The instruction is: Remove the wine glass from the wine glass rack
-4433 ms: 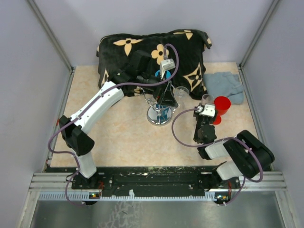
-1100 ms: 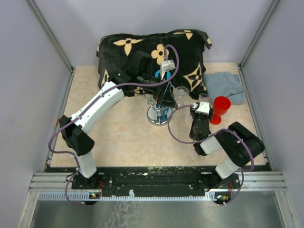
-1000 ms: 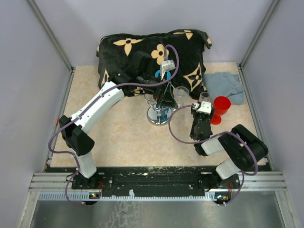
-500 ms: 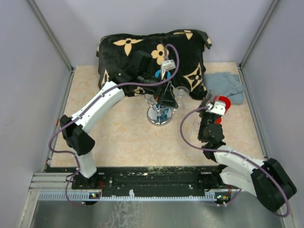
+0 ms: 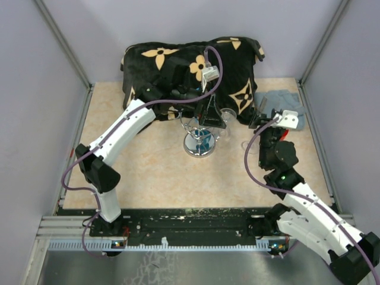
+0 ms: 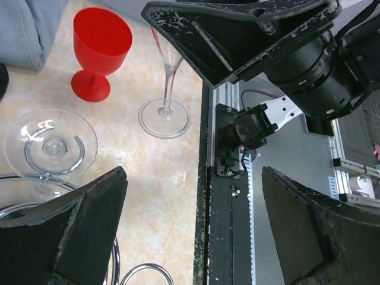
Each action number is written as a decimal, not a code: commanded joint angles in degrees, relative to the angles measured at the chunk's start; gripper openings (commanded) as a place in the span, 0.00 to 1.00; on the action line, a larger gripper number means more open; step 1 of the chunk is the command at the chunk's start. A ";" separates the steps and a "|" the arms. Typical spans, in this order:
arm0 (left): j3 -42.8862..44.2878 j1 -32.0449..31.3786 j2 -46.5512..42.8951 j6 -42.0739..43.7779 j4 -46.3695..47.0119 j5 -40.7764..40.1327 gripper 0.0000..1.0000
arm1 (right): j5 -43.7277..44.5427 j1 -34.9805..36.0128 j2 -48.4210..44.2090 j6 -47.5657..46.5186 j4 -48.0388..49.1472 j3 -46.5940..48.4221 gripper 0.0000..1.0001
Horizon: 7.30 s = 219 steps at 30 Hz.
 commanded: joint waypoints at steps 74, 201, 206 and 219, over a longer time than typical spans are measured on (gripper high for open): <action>-2.51 7.60 1.42 -57.81 30.84 -2.99 0.79 | -32.28 -8.34 23.54 5.75 4.16 42.37 0.00; 0.52 11.63 2.49 -39.11 24.37 -1.33 0.00 | -41.52 -4.03 27.47 16.32 -80.86 92.03 0.62; 0.44 11.67 2.48 -38.54 23.91 -1.84 0.00 | -41.88 -4.03 28.77 16.63 -81.71 91.17 0.60; 0.70 11.34 2.92 -38.28 24.42 -1.56 0.00 | -42.35 -4.03 29.45 17.02 -80.86 82.52 0.48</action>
